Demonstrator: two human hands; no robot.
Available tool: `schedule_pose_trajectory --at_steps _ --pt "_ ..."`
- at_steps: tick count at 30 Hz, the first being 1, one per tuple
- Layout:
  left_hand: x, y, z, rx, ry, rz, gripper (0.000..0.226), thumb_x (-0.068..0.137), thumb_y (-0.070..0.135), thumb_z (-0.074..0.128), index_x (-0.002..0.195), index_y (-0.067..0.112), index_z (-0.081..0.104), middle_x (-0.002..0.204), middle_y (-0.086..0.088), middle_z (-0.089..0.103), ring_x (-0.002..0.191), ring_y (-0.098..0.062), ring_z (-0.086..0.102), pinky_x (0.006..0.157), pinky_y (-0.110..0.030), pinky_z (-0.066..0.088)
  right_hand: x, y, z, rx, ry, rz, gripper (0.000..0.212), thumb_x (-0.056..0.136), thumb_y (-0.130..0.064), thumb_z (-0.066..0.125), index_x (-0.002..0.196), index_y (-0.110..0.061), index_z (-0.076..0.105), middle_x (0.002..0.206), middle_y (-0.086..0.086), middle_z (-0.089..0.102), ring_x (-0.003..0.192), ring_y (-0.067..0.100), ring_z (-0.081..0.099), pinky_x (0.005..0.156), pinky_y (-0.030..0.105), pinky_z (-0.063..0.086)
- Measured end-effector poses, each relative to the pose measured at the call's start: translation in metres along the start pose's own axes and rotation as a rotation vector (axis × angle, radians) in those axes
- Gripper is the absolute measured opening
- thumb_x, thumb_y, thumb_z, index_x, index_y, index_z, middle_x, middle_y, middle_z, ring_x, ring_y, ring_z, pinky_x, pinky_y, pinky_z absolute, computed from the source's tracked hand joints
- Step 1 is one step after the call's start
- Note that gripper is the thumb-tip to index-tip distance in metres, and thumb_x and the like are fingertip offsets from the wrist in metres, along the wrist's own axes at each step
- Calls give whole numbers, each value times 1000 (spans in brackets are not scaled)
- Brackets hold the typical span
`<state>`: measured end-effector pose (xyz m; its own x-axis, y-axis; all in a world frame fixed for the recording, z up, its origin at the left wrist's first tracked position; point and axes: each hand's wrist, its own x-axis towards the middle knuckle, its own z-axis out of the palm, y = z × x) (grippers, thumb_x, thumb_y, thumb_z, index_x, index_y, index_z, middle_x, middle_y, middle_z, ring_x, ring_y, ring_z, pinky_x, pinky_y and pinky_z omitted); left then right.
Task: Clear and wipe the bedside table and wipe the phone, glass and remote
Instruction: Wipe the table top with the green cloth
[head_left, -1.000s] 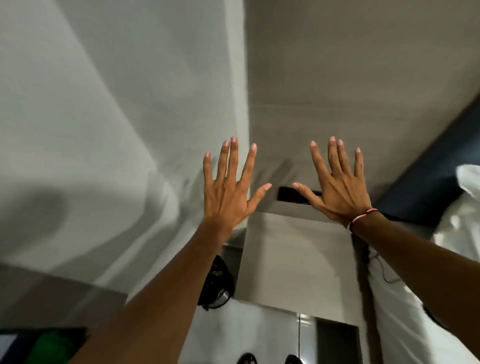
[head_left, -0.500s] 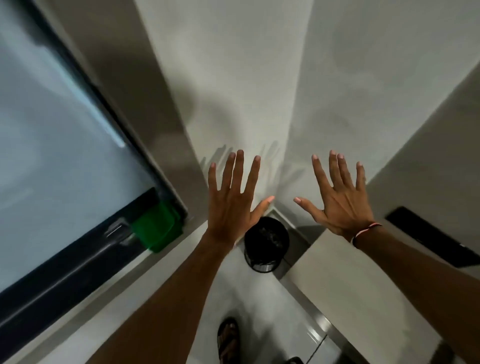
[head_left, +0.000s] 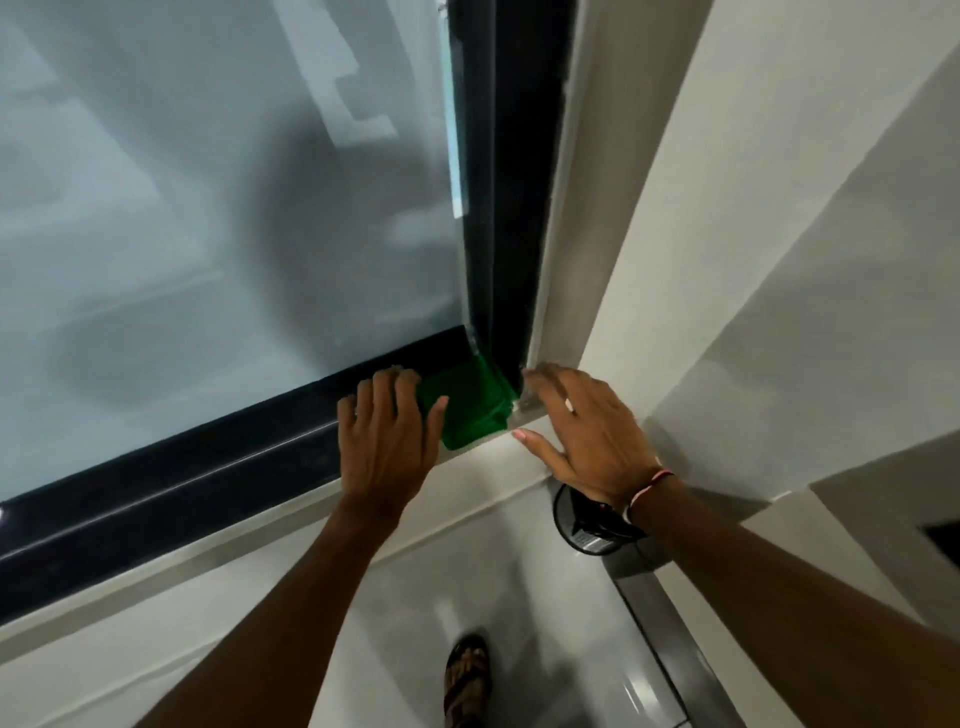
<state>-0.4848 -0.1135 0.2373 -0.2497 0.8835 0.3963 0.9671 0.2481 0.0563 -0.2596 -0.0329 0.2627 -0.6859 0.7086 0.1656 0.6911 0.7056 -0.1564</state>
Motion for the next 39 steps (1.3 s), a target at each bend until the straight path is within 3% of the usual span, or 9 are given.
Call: schedule_pose_trajectory --at_steps 5,8,11,14,20,28,34,36,39 --pt "1 -9 7 -251 -213 -220 42 105 44 35 123 10 52 110 -12 62 94 -28 62 78 -43 54 37 -28 21 19 -83 31 52 104 -41 36 146 -12 45 143 15 48 118 33 55 99 42 47" --pt "6 -17 23 -381 -313 -300 35 105 43 38 121 14 48 111 -9 62 87 -20 62 70 -35 54 66 -41 45 17 -175 90 49 105 -33 35 151 -17 34 153 12 35 121 32 51 103 41 44" --pt "12 -4 28 -439 -399 -332 32 105 38 40 119 11 48 111 -13 64 92 -25 65 77 -43 57 75 -44 53 1 -268 149 51 102 -27 42 151 -19 31 155 13 31 125 33 49 104 42 45" --pt "20 11 38 -529 -415 -373 38 104 34 44 129 6 46 122 -18 62 110 -34 63 90 -45 53 75 -46 68 45 -308 209 54 98 -26 52 149 -20 35 153 12 35 124 33 50 101 42 49" --pt "27 33 48 -714 -331 -580 49 96 18 62 136 0 39 134 -23 53 122 -36 57 98 -40 50 67 -40 82 161 -247 246 53 99 -28 51 150 -22 37 157 10 31 130 32 45 103 42 48" --pt "23 43 38 -887 -266 -495 55 85 -3 66 136 0 46 133 -19 54 119 -30 57 91 -26 47 37 -20 71 382 -161 213 51 104 -19 41 153 -16 27 142 11 47 117 33 57 94 46 51" --pt "11 55 33 -946 -384 -362 46 79 -3 70 122 9 62 116 -13 59 98 -23 62 86 -37 57 -2 16 53 502 -219 238 58 105 -28 42 157 -17 18 149 13 43 123 32 57 103 42 47" --pt "5 65 32 -995 -461 -358 45 80 -3 71 121 15 64 119 -10 56 100 -23 63 85 -37 59 -17 28 49 676 -245 348 56 104 -31 46 154 -18 26 145 14 45 127 30 53 108 41 44" --pt "-2 90 32 -1132 -589 -373 43 82 -7 70 118 15 65 120 -7 61 103 -21 66 81 -29 59 -34 42 41 1183 -236 700 46 100 -25 56 143 -15 45 134 16 57 121 31 60 105 45 49"
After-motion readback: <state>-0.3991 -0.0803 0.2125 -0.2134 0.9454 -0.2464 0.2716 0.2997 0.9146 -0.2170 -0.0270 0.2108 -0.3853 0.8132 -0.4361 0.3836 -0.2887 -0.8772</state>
